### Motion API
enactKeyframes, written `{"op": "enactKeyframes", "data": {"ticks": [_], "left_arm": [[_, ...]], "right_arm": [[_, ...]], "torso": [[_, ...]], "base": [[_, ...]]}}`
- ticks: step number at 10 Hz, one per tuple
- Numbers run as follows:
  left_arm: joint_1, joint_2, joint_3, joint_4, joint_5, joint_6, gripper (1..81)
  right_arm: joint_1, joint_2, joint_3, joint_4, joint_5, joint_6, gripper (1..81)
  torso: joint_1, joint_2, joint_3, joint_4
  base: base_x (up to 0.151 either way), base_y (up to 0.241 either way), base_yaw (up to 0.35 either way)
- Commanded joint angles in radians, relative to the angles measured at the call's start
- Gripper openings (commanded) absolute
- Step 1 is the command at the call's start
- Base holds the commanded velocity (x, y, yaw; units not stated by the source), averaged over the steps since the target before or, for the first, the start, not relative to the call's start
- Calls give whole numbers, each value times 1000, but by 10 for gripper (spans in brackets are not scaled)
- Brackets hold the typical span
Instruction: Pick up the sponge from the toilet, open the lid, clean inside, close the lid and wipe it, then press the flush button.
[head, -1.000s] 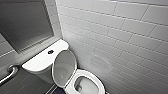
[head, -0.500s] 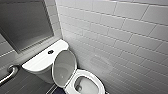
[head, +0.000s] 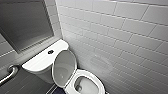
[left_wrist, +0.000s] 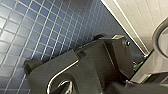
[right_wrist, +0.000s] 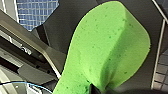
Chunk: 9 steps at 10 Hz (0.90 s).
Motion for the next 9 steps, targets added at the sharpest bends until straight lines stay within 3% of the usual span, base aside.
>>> {"op": "enactKeyframes", "data": {"ticks": [1,5,6,9], "left_arm": [[32,33,-84,54,11,-42,811],[64,80,-96,57,26,-39,811],[64,108,-117,60,25,-37,811],[69,203,-220,73,16,-30,811]], "right_arm": [[-11,-27,16,-41,-16,-2,10],[-4,-20,10,-50,-26,-1,10],[-7,-13,1,-50,-27,-1,10],[-21,53,-106,-50,-27,1,10]], "torso": [[0,0,0,0],[0,0,0,0],[-64,100,0,0],[-79,123,0,0]], "base": [[0,0,0],[0,0,0],[0,0,0],[0,0,0]]}}
